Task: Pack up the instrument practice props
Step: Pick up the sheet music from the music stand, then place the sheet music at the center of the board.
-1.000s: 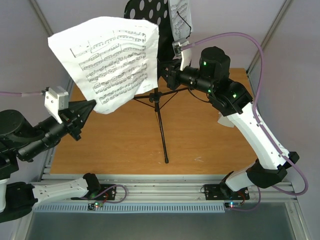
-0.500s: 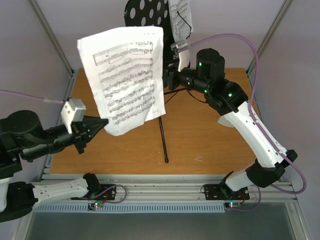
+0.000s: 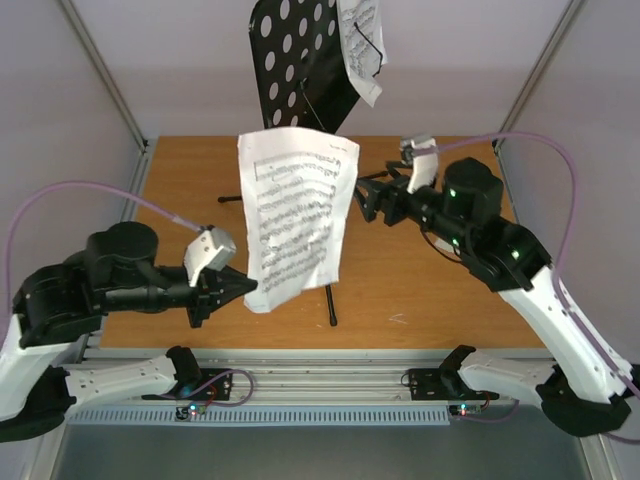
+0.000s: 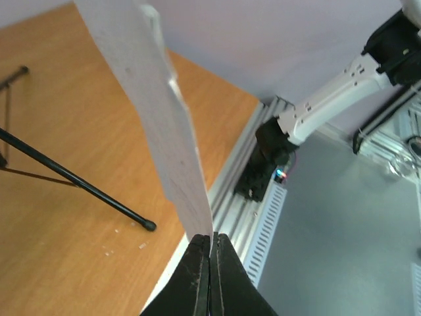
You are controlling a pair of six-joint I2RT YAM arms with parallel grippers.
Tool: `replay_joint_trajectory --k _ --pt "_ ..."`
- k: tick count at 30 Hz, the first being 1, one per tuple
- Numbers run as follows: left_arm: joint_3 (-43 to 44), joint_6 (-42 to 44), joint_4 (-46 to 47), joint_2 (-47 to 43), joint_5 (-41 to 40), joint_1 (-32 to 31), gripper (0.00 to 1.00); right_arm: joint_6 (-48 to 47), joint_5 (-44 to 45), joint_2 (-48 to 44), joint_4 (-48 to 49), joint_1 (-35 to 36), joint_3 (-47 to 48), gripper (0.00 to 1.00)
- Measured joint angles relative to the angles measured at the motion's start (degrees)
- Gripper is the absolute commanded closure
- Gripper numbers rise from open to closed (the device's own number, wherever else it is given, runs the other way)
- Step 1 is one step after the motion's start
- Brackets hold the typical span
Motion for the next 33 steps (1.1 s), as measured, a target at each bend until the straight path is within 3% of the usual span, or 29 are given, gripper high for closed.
replay_joint_trajectory --k 10,17,33 --pt "-12.0 -0.2 7.4 3.9 10.0 0.0 1.0 0.4 19.6 -16.7 -5.6 0.0 -12.8 0.02" --pt "-18.5 -1.6 15.9 10.1 11.7 -0.9 1.0 0.0 28.5 -25.3 -7.0 0.0 -19.3 0.02" --pt "-15.3 0.6 23.8 28.1 4.1 -13.3 1.0 -1.2 33.7 -32.6 -7.0 0.0 -22.4 0.01"
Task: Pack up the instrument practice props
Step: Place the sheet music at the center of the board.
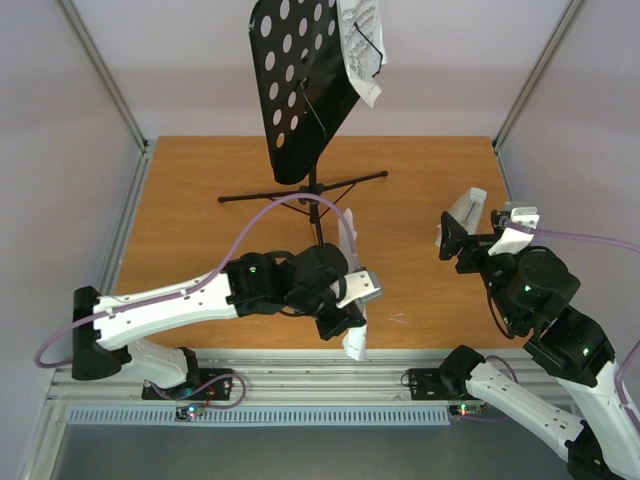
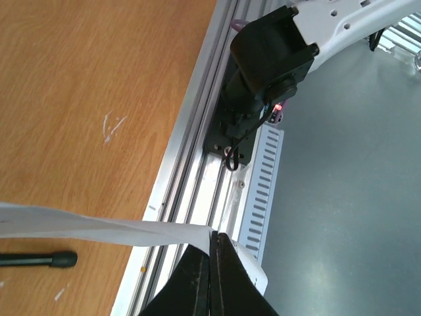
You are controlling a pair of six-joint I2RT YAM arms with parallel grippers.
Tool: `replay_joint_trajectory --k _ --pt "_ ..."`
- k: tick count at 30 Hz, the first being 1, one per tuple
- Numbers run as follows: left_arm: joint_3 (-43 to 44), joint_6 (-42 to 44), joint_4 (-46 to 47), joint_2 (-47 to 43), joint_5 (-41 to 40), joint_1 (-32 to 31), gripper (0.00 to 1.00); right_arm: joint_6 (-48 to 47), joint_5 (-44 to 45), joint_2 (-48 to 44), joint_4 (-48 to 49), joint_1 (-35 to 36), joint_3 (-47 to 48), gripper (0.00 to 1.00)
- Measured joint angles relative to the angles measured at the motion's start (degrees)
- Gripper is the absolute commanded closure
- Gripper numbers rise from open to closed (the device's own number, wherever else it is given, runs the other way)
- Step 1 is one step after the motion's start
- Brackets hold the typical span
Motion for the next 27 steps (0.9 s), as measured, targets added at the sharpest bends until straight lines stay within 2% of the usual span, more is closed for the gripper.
replay_joint_trajectory --k 16,23,27 --pt "13.9 3.2 7.3 15.9 2.7 -1.1 0.99 -0.4 1.9 -4.2 -0.1 0.0 -0.1 0.02" --pt "15.0 1.6 14.4 22.4 4.6 0.4 1.0 -0.4 2.4 -4.3 -0.1 0.0 -0.4 0.02" --pt "11.5 -2.4 19.8 24.8 5.0 2.9 1.0 -0.4 2.5 -4.3 -0.1 0.0 -0.4 0.02"
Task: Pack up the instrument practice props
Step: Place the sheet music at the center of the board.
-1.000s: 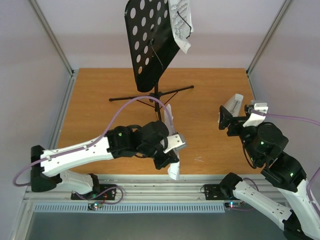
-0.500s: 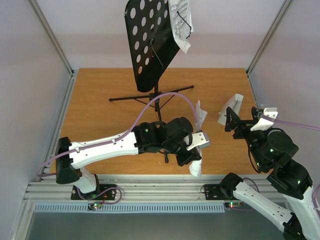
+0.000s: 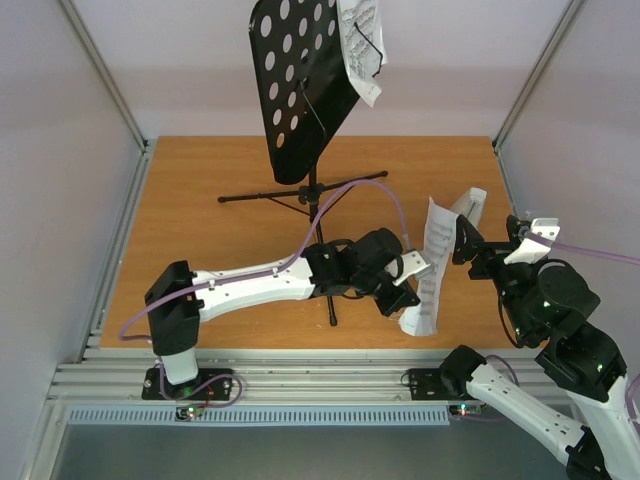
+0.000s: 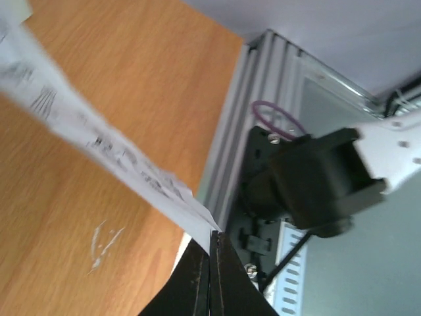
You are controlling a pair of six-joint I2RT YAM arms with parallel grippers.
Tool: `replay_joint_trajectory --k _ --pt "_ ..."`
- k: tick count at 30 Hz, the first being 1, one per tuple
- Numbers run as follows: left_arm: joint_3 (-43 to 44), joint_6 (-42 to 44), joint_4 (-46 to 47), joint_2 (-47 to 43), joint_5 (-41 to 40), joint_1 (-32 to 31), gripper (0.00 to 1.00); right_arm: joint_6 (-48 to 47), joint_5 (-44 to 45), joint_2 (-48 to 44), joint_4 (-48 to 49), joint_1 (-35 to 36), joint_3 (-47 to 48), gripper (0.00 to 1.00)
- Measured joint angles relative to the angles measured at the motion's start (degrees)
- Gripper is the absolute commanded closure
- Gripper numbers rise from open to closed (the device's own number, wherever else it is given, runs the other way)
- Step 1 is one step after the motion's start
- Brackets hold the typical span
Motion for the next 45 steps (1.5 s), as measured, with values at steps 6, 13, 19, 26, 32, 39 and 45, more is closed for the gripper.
replay_joint_trajectory --k 6,13,19,26,32,39,45 --pt "-8.2 -6.5 7.3 1.7 -1.8 3.8 1.0 0.0 0.2 0.0 0.0 0.0 -0.2 0.02" --pt "-13.9 -14.8 14.7 7.3 -5.0 4.3 1.0 0.0 0.5 -0.1 -0.3 0.0 -0.4 0.01" --pt "-17.7 -21.3 19.9 9.4 -9.0 4.4 1.0 0.0 0.7 -0.2 -1.0 0.0 -0.4 0.01" --pt "-22.4 -26.1 26.1 8.5 -13.4 4.4 0.99 0.0 1.0 -0.2 -1.0 0.0 -0.4 0.02" --pt "-25.4 -28.4 28.1 7.3 -14.9 4.4 1.0 0.0 1.1 -0.2 -1.0 0.0 -0.4 0.02" --pt "-24.5 -29.5 29.7 7.8 -13.3 3.9 0.87 0.0 1.1 -0.2 -1.0 0.0 -0.4 0.01" --pt "-22.4 -27.7 29.5 8.0 -12.9 2.9 0.47 0.0 1.1 -0.2 -1.0 0.0 -0.4 0.02"
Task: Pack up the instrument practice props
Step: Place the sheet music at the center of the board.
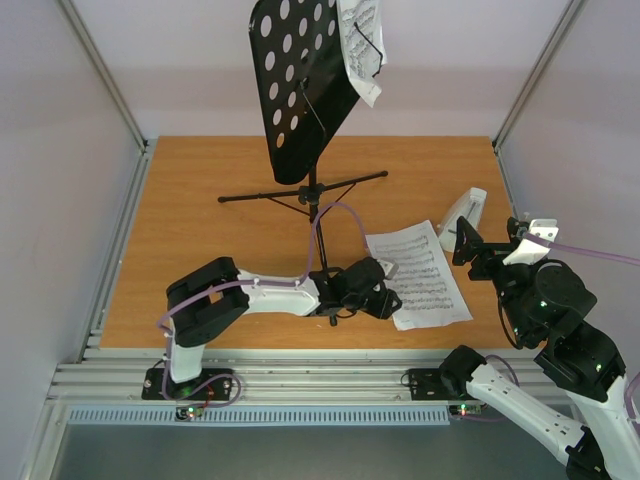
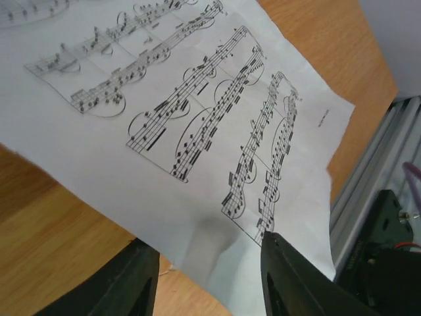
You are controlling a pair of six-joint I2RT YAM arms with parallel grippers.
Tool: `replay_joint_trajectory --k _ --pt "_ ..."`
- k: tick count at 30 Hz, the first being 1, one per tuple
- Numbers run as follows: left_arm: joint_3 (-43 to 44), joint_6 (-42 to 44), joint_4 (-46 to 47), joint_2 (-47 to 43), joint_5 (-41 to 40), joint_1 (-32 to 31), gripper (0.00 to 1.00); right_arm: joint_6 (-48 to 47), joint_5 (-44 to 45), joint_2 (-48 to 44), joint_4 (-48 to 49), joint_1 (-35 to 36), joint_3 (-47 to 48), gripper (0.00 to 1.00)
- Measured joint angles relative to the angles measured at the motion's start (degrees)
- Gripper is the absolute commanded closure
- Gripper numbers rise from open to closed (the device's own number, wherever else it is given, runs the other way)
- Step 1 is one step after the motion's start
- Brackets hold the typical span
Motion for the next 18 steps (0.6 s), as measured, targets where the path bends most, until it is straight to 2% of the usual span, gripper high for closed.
replay_joint_trajectory --k 7,13,18 --pt "-1.9 4.5 -5.2 -8.4 -6.6 -0.2 0.14 0.2 -2.0 1.3 0.3 0.0 0.0 0.01" --pt "-4.5 8.1 -9.4 -20.2 -13.8 -0.2 0.12 1.3 -8.1 8.4 2.3 0.0 0.3 0.01" --pt "-6.7 11.4 -14.7 -28.6 -16.7 -0.3 0.18 1.4 -12.7 14.8 4.1 0.0 4.3 0.02"
